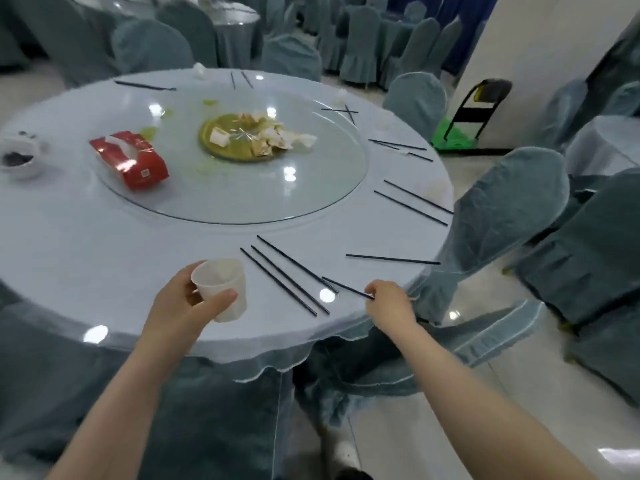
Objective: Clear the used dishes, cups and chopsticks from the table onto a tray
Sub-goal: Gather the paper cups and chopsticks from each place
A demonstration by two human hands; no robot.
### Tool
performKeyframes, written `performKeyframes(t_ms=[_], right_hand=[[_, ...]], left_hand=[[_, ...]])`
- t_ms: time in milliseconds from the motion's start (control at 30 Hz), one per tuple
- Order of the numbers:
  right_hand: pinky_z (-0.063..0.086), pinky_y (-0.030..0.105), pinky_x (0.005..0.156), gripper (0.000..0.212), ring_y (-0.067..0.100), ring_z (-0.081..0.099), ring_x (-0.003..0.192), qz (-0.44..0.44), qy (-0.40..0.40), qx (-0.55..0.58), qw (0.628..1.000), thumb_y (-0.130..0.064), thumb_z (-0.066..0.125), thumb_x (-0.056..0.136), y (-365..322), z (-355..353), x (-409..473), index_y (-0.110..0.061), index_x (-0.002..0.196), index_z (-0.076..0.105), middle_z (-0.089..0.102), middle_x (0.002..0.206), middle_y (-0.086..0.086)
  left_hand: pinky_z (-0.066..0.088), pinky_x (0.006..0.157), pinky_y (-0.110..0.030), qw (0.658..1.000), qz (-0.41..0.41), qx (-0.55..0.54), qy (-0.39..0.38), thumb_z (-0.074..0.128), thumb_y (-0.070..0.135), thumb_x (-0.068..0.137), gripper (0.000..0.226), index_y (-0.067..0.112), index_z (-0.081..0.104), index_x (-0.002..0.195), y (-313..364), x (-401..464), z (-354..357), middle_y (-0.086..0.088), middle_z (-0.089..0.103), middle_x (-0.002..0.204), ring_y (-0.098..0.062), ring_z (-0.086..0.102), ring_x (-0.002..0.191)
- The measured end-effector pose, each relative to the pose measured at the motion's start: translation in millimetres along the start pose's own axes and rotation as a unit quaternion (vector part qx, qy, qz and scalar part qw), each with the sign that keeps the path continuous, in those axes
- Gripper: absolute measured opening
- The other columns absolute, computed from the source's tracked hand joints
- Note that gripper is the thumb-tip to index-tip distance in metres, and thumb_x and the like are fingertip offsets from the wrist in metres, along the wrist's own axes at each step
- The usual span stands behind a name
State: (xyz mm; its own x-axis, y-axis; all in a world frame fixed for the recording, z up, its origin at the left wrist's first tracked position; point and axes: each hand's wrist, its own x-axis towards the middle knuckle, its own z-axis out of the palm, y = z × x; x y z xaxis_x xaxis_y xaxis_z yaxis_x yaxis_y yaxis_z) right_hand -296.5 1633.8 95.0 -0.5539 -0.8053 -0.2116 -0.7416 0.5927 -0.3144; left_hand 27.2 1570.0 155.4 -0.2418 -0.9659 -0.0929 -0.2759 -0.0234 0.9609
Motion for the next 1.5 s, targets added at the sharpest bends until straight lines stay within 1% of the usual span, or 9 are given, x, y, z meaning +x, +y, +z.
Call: performKeyframes(t_ms=[167,300,433,767,900,1000,1100,1333,1500], right_hand=[[0.04,0.025,0.072,0.03,0.023,0.058,0.099,-0.028,-0.045,-0.016,0.998,-0.016,0.055,0.09,11.9,26.6,80.6,-0.015,0.12,0.056,0.059,0.117,0.005],[0.041,0.028,0.068,0.017,0.019,0.053,0.082,-0.082,-0.141,-0.056,0.985,-0.012,0.049,0.087,16.8,46.5,123.6,-0.012,0.1,0.061,0.064,0.102,0.004],[0.037,0.027,0.061,0.013,0.013,0.051,0.072,-0.119,-0.155,-0.033,0.98,-0.013,0.046,0.087,15.1,52.4,156.2,-0.02,0.085,0.057,0.065,0.089,0.0],[0.039,0.026,0.068,0.019,0.026,0.059,0.088,-0.202,-0.119,0.059,0.971,-0.01,0.05,0.088,-77.1,85.8,195.0,-0.009,0.097,0.066,0.067,0.099,0.009],[0.045,0.03,0.073,0.023,0.028,0.06,0.094,-0.262,-0.146,0.087,0.95,-0.028,0.055,0.092,-114.3,104.0,188.1,-0.01,0.1,0.067,0.065,0.1,0.01],[0.046,0.034,0.077,0.038,0.022,0.048,0.1,-0.33,-0.168,0.035,0.928,-0.047,0.06,0.086,-117.6,113.3,167.7,-0.018,0.11,0.062,0.051,0.107,0.005],[0.049,0.037,0.078,0.036,0.02,0.043,0.101,-0.39,-0.174,-0.012,0.904,-0.036,0.056,0.091,-99.6,118.3,147.7,-0.022,0.124,0.056,0.045,0.109,0.002],[0.047,0.031,0.073,0.037,0.018,0.046,0.098,-0.382,-0.131,-0.041,0.914,-0.021,0.053,0.094,-22.2,91.1,159.7,-0.027,0.131,0.055,0.052,0.108,0.0],[0.052,0.043,0.073,0.027,0.04,0.058,0.096,-0.37,0.01,-0.101,0.923,-0.013,0.075,0.076,51.2,49.5,180.9,-0.011,0.103,0.072,0.062,0.106,0.018]], left_hand=[[0.045,0.069,-0.014,0.998,-0.039,0.029,0.033,0.078,0.018,0.077,0.045,0.045,0.057,0.107,-3.7,18.8,19.1,0.015,0.068,0.104,-0.002,0.064,0.092],[0.047,0.075,-0.019,0.993,-0.084,0.025,0.076,0.077,0.019,0.079,0.046,0.032,0.058,0.118,-7.5,28.7,37.8,0.011,0.068,0.107,-0.007,0.064,0.096],[0.046,0.072,-0.013,0.987,-0.11,0.029,0.114,0.077,0.019,0.08,0.045,0.032,0.058,0.119,-10.7,38.9,52.8,0.012,0.068,0.107,-0.001,0.064,0.093],[0.048,0.076,-0.018,0.966,-0.165,0.01,0.199,0.078,0.021,0.078,0.042,0.046,0.057,0.104,-16.9,33.2,60.5,0.018,0.069,0.102,0.004,0.064,0.092],[0.049,0.081,-0.022,0.957,-0.183,0.015,0.223,0.079,0.022,0.076,0.045,0.043,0.056,0.109,-22.7,27.1,59.2,0.015,0.068,0.107,0.002,0.064,0.095],[0.048,0.078,-0.02,0.953,-0.195,0.01,0.233,0.078,0.023,0.076,0.045,0.04,0.057,0.112,-28.7,26.5,60.5,0.014,0.068,0.107,-0.002,0.063,0.097],[0.045,0.071,-0.013,0.953,-0.202,0.01,0.226,0.078,0.023,0.076,0.046,0.039,0.057,0.114,-30.7,26.4,67.6,0.015,0.068,0.105,0.002,0.063,0.094],[0.045,0.069,-0.012,0.958,-0.198,-0.013,0.206,0.077,0.022,0.079,0.043,0.041,0.056,0.11,-24.4,42.5,84.9,0.014,0.067,0.105,0.003,0.064,0.091],[0.045,0.073,-0.017,0.966,-0.181,-0.031,0.179,0.077,0.021,0.079,0.044,0.035,0.057,0.115,-15.9,56.5,106.1,0.014,0.067,0.106,-0.002,0.063,0.096]])
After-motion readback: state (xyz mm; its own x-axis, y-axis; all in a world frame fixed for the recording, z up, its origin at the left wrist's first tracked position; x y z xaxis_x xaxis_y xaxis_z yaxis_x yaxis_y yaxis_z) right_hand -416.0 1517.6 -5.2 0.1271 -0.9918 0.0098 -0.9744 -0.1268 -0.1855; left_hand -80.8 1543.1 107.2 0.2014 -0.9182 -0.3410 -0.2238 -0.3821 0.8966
